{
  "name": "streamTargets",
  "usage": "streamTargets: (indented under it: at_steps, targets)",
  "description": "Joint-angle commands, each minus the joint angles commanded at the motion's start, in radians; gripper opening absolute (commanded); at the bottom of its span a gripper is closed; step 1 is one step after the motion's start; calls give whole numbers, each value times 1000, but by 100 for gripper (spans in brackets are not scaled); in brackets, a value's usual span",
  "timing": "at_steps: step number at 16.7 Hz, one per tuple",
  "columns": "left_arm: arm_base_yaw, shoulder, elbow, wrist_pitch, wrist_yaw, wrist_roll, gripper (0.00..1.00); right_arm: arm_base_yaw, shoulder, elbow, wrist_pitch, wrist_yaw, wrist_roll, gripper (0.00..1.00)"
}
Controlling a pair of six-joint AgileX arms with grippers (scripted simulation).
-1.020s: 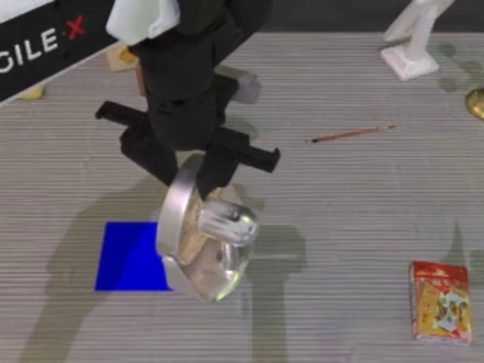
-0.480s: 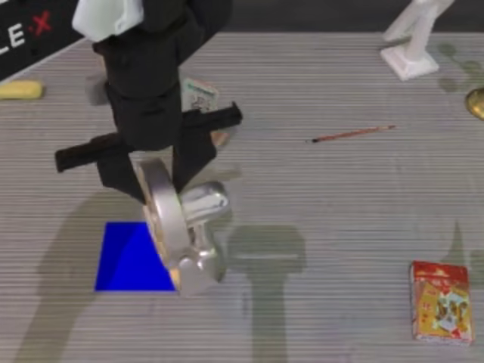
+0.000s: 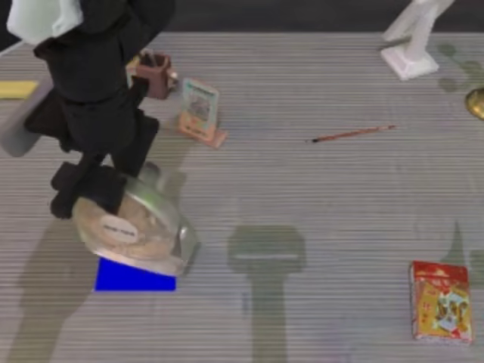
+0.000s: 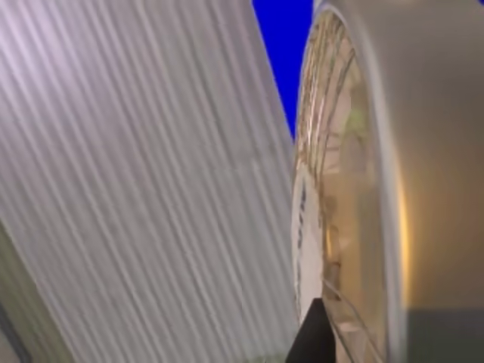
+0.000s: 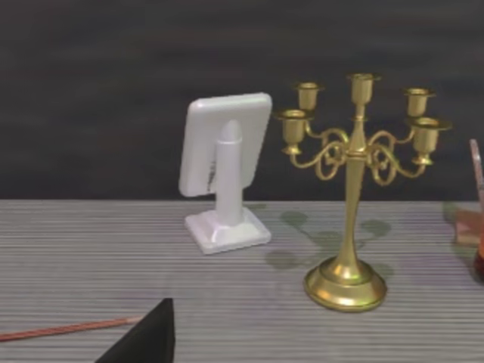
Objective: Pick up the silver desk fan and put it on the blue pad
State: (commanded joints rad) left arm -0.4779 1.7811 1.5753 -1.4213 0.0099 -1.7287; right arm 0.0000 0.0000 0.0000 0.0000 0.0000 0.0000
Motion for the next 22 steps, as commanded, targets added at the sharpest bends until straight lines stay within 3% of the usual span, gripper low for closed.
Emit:
streamTargets:
  at_steps: [3, 6, 22]
  targets:
    - [29, -36, -33, 15, 2, -177, 0, 0, 0, 0, 0, 0, 0, 100]
    - [43, -55, -48, 23, 4, -258, 0, 0, 0, 0, 0, 0, 0, 100]
    - [49, -43, -170, 160, 4, -259, 0, 0, 0, 0, 0, 0, 0, 100]
